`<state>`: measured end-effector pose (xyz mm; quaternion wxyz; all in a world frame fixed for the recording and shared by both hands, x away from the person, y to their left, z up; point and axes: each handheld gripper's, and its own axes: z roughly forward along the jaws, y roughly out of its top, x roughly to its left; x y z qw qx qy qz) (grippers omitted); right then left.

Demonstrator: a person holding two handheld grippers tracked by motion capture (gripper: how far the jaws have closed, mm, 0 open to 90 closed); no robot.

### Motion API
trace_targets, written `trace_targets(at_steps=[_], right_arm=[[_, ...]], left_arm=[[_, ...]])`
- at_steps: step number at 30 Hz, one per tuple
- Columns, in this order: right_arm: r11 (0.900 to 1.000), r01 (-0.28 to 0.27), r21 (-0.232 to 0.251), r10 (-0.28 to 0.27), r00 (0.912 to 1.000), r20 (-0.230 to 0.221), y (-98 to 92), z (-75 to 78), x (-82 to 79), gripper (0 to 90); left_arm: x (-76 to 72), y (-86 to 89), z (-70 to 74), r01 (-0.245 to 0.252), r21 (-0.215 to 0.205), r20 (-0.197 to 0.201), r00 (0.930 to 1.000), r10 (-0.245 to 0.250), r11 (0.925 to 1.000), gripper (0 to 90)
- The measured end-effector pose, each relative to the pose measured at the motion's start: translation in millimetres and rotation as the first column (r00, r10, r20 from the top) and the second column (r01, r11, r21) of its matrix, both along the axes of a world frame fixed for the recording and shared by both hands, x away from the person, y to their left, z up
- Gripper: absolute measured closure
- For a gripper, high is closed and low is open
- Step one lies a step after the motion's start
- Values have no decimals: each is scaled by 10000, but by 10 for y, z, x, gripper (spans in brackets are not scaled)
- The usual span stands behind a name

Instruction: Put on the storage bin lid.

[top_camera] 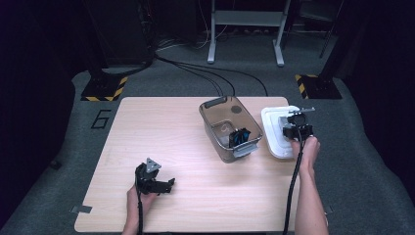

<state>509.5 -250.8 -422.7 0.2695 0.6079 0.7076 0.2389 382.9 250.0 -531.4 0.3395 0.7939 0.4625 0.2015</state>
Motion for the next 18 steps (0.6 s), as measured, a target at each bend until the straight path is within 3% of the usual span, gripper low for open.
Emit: trace_targets(at_steps=[18], right_arm=[[9991, -326, -267, 343, 9973, 646, 48, 678, -136, 672]], left_arm=[[-1, 13, 8, 145, 190, -80, 9999, -143, 9997, 14]])
